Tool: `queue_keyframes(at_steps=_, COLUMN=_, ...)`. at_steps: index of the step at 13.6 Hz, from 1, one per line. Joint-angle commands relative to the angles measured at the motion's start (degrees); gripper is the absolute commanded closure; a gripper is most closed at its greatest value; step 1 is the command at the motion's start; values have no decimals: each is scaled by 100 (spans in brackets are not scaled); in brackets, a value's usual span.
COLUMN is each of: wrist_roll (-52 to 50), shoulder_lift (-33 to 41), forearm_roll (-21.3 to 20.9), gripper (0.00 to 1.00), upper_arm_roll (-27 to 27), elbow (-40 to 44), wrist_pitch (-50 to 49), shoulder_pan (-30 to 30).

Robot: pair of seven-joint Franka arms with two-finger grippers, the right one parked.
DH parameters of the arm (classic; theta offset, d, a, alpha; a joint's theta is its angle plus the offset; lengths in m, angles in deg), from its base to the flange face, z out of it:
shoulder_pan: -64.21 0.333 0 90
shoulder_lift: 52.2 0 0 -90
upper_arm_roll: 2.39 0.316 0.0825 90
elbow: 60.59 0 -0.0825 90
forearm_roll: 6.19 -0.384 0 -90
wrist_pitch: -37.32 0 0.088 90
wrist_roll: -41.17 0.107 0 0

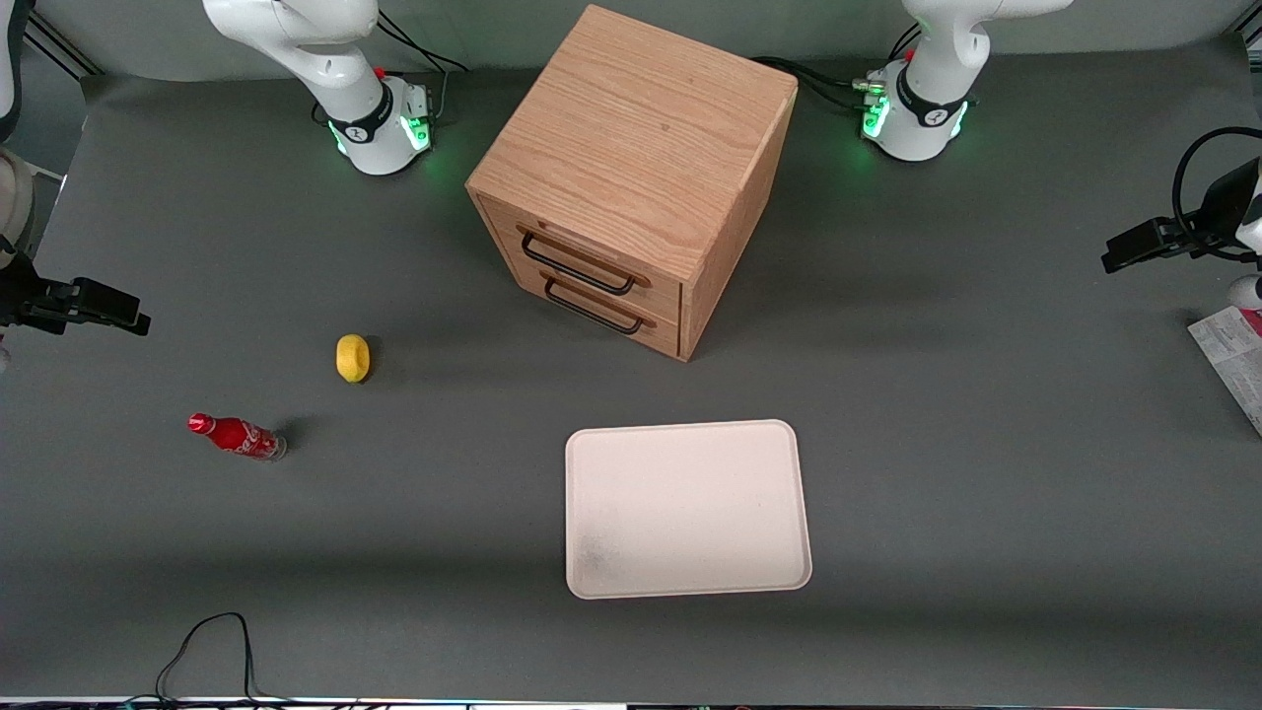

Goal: Place red cookie box on tray

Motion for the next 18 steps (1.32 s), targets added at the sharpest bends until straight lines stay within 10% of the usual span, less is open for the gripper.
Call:
queue_keyframes(at_steps=1, wrist_roll=-84, shoulder_lift=-82, forearm_roll=-45, gripper=0, upper_arm_roll=-46, elbow=206, wrist_pitch=-121, shoulder_pan=1)
queue_keyframes(at_steps=18, wrist_roll=512, shoulder_lift=-161, forearm_roll=25, gripper=0, upper_arm_roll=-20, elbow=215, wrist_pitch=-156, shoulder_pan=640)
